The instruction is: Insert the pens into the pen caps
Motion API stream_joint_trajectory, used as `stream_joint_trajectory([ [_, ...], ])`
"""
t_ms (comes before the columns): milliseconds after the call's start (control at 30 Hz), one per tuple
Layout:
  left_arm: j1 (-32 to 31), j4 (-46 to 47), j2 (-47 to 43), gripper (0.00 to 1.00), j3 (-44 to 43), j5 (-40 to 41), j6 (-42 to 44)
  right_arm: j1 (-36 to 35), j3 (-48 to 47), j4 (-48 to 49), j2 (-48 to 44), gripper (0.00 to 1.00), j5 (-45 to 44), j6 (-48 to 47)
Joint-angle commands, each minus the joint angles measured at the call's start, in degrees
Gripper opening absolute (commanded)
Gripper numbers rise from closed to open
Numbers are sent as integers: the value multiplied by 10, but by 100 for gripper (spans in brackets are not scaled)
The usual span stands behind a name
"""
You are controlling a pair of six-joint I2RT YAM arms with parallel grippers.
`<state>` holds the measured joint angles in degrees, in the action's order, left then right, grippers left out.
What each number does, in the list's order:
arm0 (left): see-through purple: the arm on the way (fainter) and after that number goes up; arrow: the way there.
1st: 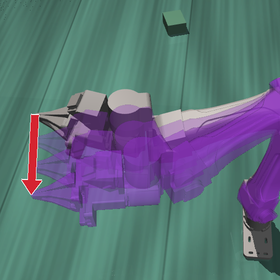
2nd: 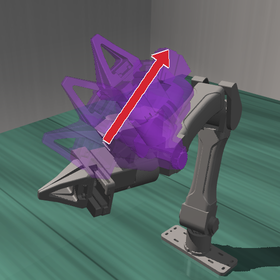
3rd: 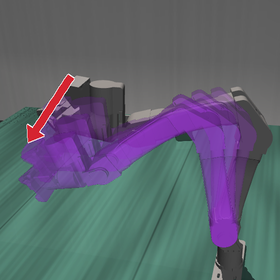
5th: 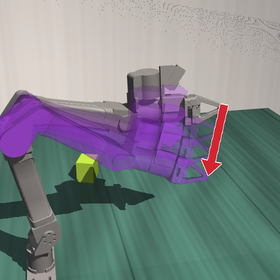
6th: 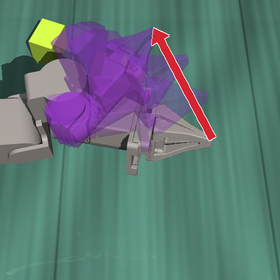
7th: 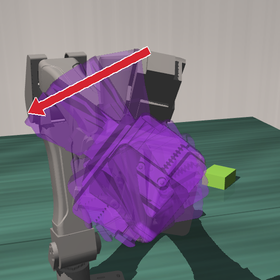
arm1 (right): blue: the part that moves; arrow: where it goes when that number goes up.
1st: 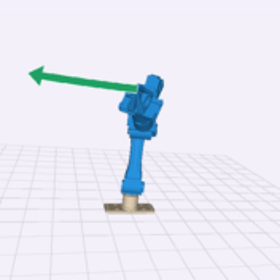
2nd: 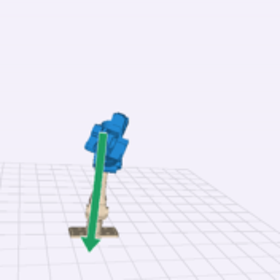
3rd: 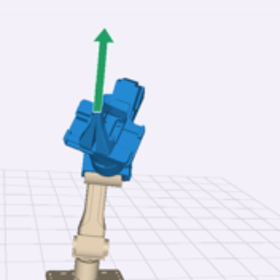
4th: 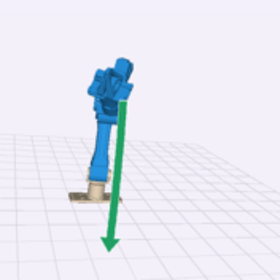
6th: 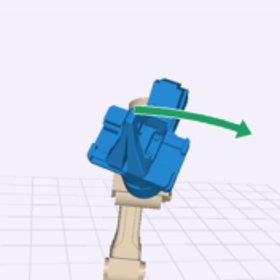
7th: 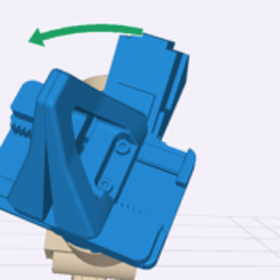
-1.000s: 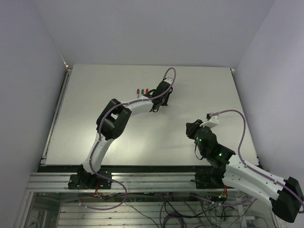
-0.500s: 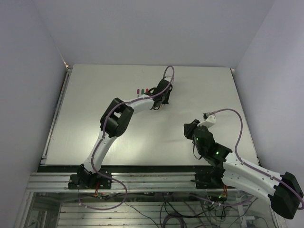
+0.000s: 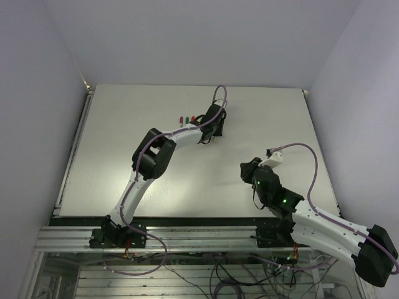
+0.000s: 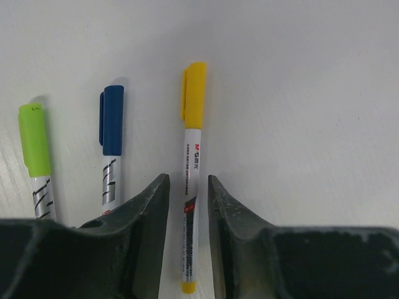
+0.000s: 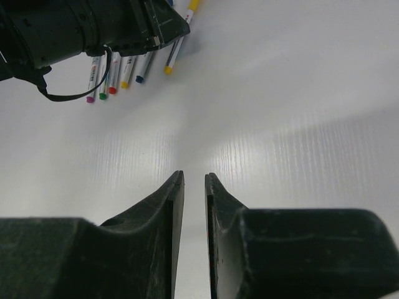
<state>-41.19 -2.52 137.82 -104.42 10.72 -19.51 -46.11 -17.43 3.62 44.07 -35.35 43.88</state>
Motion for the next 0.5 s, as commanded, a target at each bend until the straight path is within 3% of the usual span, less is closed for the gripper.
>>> stream_joint_trajectory([
  [0,3,13,-30,41,15,-7,-4,0,5,17,-4,20,-6,1],
  [467,3,58,-173,43,102,-21,29,0,-27,-14,-21,22,-72,-32],
])
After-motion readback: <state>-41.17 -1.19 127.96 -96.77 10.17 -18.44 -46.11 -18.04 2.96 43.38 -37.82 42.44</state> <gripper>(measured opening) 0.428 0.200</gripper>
